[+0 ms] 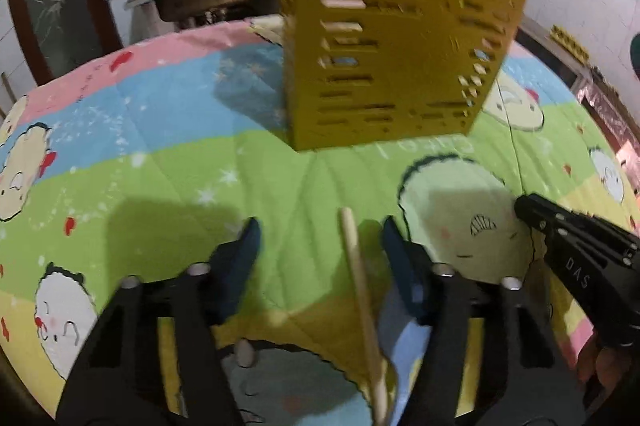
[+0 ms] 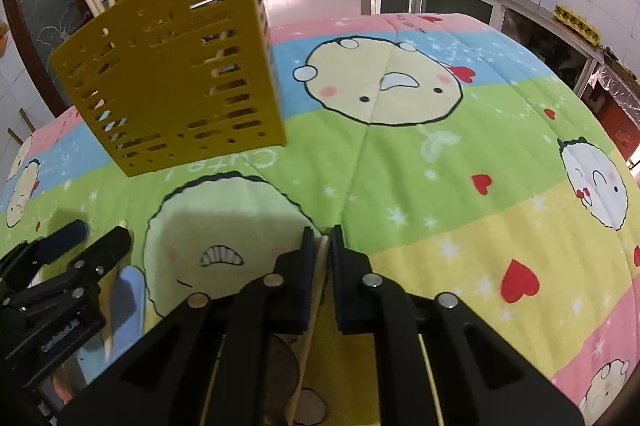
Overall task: Organize utensils
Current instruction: 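Close the left tool on a chopstick while the right tool grasps another chopstick, then lift both chopsticks and carry them above the yellow caddy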
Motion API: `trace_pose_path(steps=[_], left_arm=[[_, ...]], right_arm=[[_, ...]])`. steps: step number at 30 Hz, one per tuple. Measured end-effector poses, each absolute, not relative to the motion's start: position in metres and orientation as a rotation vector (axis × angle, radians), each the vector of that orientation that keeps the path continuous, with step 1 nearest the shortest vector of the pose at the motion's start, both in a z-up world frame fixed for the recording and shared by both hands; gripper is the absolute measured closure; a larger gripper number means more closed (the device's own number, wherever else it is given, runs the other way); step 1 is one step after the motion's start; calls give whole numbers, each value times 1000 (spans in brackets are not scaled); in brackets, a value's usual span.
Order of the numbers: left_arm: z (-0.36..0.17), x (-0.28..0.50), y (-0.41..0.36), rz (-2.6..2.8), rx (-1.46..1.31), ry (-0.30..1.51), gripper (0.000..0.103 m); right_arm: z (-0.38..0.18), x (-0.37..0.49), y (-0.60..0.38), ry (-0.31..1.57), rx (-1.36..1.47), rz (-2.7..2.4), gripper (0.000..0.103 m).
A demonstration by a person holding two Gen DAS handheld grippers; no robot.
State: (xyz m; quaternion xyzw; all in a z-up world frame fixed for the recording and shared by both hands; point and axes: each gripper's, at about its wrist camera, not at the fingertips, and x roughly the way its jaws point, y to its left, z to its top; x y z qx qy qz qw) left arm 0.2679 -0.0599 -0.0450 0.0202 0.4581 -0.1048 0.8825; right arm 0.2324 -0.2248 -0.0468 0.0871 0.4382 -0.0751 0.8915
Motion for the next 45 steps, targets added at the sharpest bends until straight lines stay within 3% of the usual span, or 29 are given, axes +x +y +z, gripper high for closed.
trace_pose_path(steps=[4,9,15,25,45], left_arm=[[-46,268,-67,-219,43,955,62],[-46,274,-74,-215,36,973,86],[-46,279,-70,-217,-24,974,97],[-26,267,-63,-205,-15,895,97],[76,214,-33,-137,-5,505,99]], right_arm=[[-49,233,-222,902,163,-151,94],[-50,236,-224,901,173,-146,95],[-47,234,-226,890,198,-134,95],[-28,223,-229,825,200,-137,95],[63,189,-215,544,160,-85,97]])
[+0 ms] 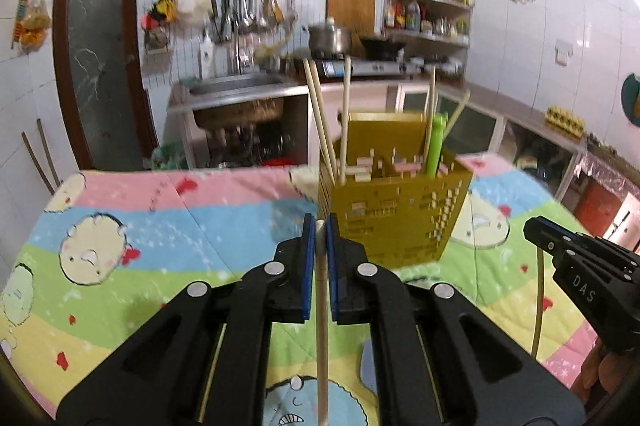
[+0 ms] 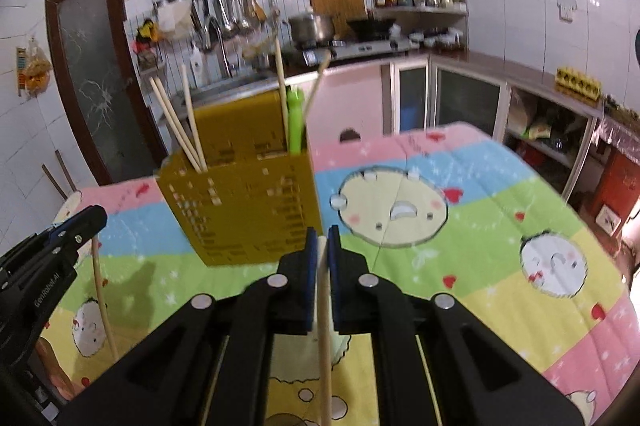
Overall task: Organize utensils
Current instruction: 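Lift both chopsticks and carry them above the yellow caddy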
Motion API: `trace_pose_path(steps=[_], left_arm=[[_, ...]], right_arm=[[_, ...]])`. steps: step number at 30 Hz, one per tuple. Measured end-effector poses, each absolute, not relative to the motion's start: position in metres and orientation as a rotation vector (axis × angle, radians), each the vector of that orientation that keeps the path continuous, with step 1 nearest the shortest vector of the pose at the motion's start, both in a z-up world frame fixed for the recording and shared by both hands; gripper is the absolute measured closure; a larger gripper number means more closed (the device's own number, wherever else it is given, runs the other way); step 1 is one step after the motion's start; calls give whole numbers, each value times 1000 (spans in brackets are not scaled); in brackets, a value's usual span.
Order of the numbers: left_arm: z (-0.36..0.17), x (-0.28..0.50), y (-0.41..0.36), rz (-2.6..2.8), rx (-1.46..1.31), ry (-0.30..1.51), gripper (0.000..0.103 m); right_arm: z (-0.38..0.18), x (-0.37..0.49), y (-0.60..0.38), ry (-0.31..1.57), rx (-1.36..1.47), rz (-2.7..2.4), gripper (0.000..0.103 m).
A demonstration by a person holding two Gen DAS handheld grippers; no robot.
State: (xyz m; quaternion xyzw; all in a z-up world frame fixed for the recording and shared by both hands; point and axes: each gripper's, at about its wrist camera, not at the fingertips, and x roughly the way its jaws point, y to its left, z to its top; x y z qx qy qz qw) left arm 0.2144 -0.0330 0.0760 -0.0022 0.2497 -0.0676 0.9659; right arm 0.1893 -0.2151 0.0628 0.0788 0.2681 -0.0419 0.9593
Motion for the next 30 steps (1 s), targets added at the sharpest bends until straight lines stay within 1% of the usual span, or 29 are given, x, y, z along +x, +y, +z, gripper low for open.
trace_pose_path(steps=[9,14,24,30], left_arm=[[107,199,-24,-135,-31,391,99],[115,197,-23,-126,-27,342,99],[130,199,-21,-131,-40,299,99],[152,205,-20,-153,-57,265,99]], right_arm=[[100,169,-210,349,120,-75,97],[109,169,-211,305,117,-66,97],[121,174,-211,240,122,-48,97],[148,184,-211,182,119,-40,97]])
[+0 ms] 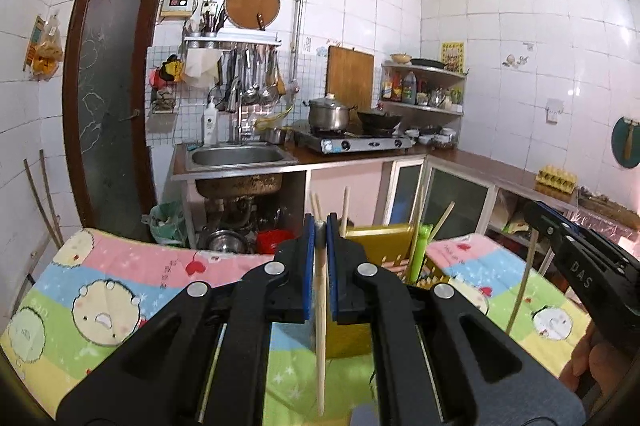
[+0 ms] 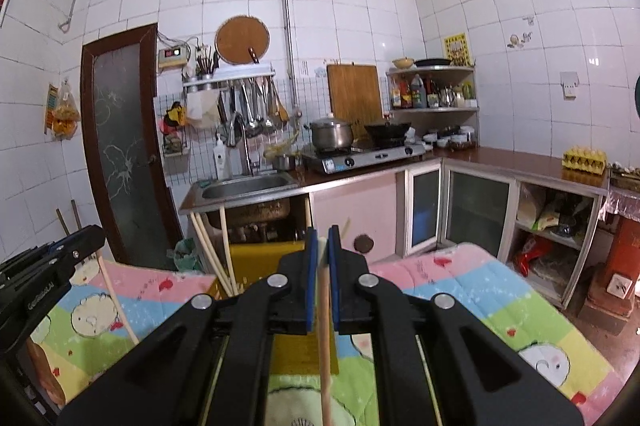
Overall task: Organize utensils
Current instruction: 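Lift both chopsticks and carry them above the yellow caddy, then open the left tool into the caddy while the right tool releases its chopstick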
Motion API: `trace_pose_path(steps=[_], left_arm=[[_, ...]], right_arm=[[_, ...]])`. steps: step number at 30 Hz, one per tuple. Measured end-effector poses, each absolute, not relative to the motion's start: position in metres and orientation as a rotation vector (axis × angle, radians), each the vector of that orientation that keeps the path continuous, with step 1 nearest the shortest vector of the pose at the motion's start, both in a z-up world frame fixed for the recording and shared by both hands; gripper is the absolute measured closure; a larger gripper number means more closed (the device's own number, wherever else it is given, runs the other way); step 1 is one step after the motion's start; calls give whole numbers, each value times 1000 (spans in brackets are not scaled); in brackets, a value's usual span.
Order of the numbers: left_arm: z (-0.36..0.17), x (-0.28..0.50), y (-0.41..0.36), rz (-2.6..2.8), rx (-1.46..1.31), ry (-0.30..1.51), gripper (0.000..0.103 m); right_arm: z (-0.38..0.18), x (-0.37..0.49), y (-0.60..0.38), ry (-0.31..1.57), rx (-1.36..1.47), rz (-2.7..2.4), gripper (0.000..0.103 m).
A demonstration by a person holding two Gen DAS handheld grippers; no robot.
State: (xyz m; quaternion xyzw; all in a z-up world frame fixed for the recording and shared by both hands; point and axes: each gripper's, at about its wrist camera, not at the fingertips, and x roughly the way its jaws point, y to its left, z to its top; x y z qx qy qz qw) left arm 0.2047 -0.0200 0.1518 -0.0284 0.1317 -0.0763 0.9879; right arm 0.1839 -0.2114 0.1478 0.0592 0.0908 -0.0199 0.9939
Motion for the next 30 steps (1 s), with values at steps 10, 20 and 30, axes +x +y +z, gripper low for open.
trace_pose_path(steps=[10,20,30], left_arm=[[233,226,-28,-152,-83,81,98],[231,287,-49,-132,-108,23,99],[134,330,-52,-141,-73,235,98]], right_arm=[[219,220,-218,34,131,-29,97],[226,282,-215,-52,145,-3,97],[151,318,-212,94,113,29,97]])
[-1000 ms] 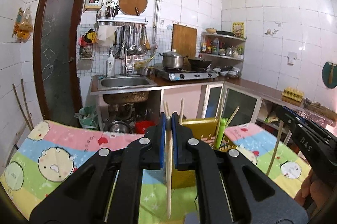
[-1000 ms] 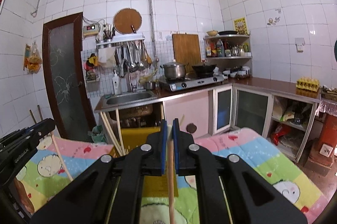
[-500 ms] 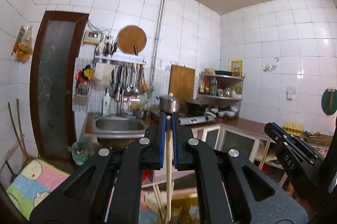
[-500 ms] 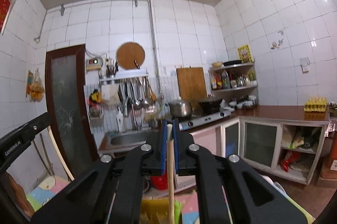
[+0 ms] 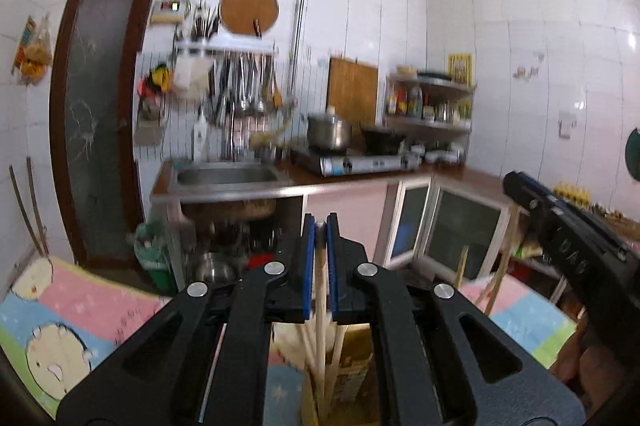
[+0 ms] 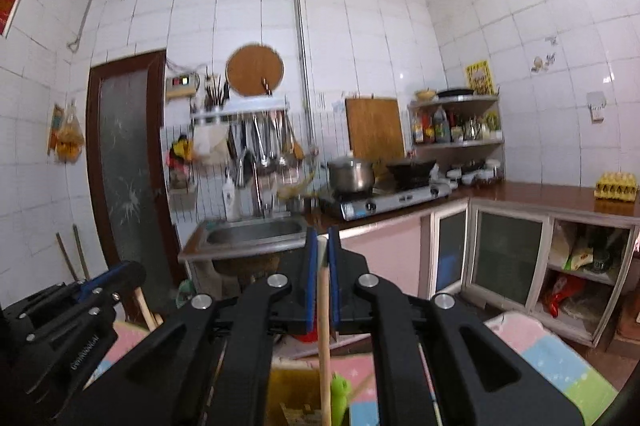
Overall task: Organize utensils
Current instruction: 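Open the left tool into the caddy while the right tool releases its chopstick, then move both open tools toward the blue spoon and dark green spoon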
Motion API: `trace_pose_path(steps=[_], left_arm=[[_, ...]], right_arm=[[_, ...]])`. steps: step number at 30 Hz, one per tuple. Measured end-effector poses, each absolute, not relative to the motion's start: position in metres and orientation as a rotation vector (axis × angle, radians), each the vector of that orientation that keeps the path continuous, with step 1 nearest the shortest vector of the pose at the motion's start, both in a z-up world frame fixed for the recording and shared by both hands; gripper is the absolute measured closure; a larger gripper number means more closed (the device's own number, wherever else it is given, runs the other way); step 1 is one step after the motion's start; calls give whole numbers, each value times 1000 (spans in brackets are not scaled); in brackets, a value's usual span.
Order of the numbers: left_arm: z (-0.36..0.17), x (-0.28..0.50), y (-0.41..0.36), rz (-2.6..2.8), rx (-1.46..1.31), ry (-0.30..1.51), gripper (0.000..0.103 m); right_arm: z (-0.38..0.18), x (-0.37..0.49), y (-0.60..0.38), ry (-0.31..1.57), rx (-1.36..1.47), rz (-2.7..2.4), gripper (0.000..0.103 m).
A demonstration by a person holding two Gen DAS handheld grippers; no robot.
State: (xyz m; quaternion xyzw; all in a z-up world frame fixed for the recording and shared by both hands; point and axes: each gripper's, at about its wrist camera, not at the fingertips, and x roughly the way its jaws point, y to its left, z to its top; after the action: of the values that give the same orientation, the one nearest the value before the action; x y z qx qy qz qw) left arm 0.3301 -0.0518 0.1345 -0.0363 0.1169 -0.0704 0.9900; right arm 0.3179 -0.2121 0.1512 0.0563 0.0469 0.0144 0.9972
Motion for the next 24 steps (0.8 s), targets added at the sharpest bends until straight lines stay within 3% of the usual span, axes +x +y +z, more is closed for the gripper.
trace_pose_path(steps=[1,2,3,4,5,6,13,24], left_arm=[[128,331,-49,-139,-75,256,98],[126,333,-46,-136,-75,273,91],[124,332,-42,-133,-78,293,69],[125,331,-39,-130,-85,302,56],[127,328,-32,-125,-101,301,34],[129,322,-25,-119,-111,290,27],[144,275,12,-111,-98,314,5],[93,219,41,-118,-115,493,5]], right_arm=[[147,317,-213,111,111,35,96],[144,315,-215,121,103,29,96],[144,311,-216,133,86,16,95],[144,308,-218,141,79,9,82],[145,304,-220,148,80,3,50],[147,293,-224,138,90,-2,37],[148,233,-233,229,70,-30,35],[64,156,-229,512,59,-62,32]])
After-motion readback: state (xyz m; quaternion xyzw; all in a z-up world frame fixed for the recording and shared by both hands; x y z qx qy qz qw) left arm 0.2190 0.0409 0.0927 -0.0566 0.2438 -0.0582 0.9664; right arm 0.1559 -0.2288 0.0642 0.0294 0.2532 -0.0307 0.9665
